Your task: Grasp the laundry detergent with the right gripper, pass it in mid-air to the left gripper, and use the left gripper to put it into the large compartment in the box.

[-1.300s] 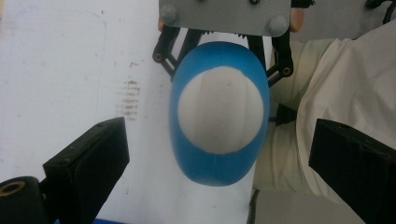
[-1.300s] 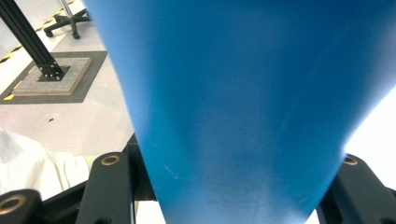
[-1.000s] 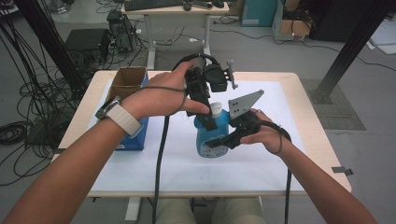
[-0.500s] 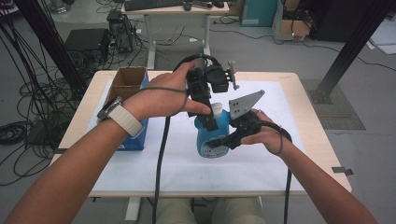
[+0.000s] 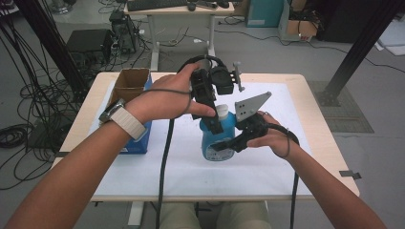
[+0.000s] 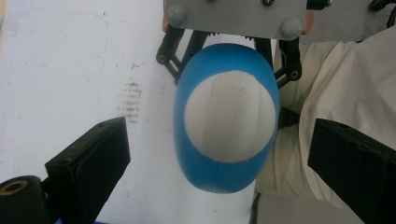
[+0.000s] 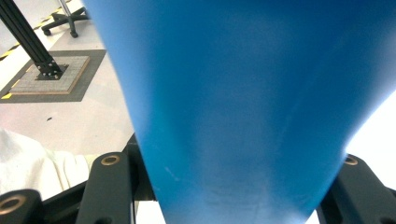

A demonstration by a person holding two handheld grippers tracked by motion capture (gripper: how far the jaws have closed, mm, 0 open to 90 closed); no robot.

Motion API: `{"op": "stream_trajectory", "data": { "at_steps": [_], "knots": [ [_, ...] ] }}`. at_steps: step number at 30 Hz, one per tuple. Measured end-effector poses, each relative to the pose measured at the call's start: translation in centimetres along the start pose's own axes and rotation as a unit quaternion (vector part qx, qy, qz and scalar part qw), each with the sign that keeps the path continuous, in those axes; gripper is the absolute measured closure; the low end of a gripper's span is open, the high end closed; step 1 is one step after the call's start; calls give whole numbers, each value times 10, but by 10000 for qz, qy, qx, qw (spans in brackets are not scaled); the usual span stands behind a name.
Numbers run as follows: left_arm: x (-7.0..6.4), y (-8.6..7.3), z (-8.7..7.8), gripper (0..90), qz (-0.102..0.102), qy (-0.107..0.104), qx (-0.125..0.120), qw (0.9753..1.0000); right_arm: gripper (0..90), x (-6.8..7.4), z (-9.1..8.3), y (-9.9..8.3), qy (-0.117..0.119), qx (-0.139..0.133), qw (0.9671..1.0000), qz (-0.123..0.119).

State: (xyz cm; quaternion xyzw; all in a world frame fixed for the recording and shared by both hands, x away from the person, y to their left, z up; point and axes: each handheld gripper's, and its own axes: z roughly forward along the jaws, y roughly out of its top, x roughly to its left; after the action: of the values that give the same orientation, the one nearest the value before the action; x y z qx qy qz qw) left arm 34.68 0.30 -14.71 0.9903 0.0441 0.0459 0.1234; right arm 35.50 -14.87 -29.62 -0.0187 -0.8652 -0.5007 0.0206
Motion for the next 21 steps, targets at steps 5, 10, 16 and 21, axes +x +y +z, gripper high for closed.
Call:
{"op": "stream_trajectory", "data": {
  "at_steps": [5, 10, 16, 21],
  "knots": [
    [0, 0, 0, 60, -20, 3, -7, 10000, 430, 0, 0, 0, 0, -6, 10000, 3],
    [0, 0, 1, 59, 2, -32, -20, 10000, 430, -1, -1, 0, 2, -24, 10000, 23],
    [0, 0, 1, 59, 13, -19, -28, 10000, 430, 0, -2, -1, -8, -12, 10000, 22],
    [0, 0, 1, 59, -1, -16, -27, 10000, 430, -1, -2, -1, -12, -5, 10000, 33]
  ]
}}
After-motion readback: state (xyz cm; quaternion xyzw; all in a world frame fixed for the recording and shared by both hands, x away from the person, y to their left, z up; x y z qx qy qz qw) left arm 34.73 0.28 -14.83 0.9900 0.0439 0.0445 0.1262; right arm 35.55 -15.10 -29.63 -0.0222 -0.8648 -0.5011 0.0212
